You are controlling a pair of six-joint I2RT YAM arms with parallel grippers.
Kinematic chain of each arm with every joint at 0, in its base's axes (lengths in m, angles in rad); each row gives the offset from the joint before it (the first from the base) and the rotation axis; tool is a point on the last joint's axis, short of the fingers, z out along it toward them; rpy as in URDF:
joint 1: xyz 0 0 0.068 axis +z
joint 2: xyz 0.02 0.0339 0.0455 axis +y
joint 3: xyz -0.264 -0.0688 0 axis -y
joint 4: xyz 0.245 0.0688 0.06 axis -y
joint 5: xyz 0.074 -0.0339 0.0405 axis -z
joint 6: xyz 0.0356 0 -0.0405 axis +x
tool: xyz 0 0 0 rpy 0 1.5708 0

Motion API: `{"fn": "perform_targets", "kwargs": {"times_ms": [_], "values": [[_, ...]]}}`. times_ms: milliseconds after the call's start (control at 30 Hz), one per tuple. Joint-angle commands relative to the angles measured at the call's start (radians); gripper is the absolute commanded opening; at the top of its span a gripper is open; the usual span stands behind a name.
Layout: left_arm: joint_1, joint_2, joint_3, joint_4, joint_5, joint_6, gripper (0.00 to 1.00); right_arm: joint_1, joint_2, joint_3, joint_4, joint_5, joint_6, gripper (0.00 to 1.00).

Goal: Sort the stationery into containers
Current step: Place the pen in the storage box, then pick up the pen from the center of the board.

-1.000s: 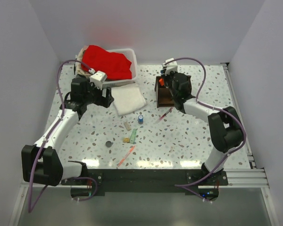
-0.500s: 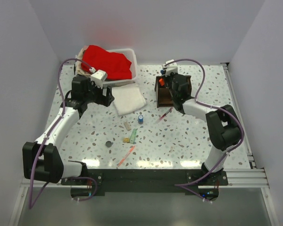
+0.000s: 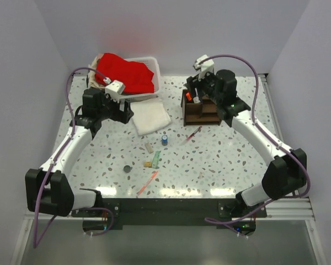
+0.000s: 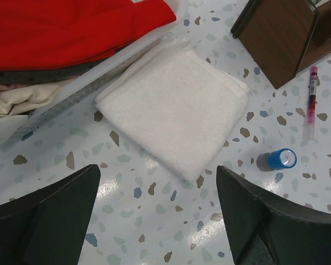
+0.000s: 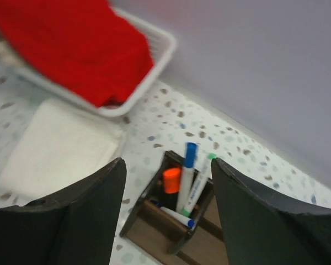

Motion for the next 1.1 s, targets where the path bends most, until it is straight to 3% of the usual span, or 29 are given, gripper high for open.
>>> {"fn": "perform_targets", "kwargs": {"times_ms": [0,33,167,233,333,433,567,1067], "values": [[0.008,-0.078,0.024,0.023,0.023,0.021,0.92,0.040,0.091,0.189,-0.753,-0.613,-0.374,0.67],[0.008,-0.084,0.025,0.015,0.018,0.032,0.92,0.045,0.116,0.244,-0.954,-0.630,-0.593,0.68],[0.008,-0.110,0.021,0.000,0.001,0.081,0.94,0.080,0.260,0.367,-1.347,-0.529,-1.076,0.70],[0.008,-0.132,0.010,0.006,-0.015,0.086,0.95,0.104,0.335,0.407,-1.470,-0.433,-1.248,0.69],[0.016,-0.156,-0.016,0.008,-0.022,0.093,0.96,0.126,0.377,0.389,-1.464,-0.330,-1.380,0.67],[0.033,-0.179,-0.027,-0.006,-0.016,0.089,0.96,0.155,0.394,0.333,-1.389,-0.224,-1.462,0.64],[0.053,-0.208,-0.051,-0.018,-0.006,0.084,0.96,0.166,0.472,0.345,-1.361,-0.195,-1.478,0.63],[0.083,-0.216,-0.084,-0.017,0.012,0.066,0.96,0.164,0.586,0.376,-1.239,-0.162,-1.356,0.53]]}}
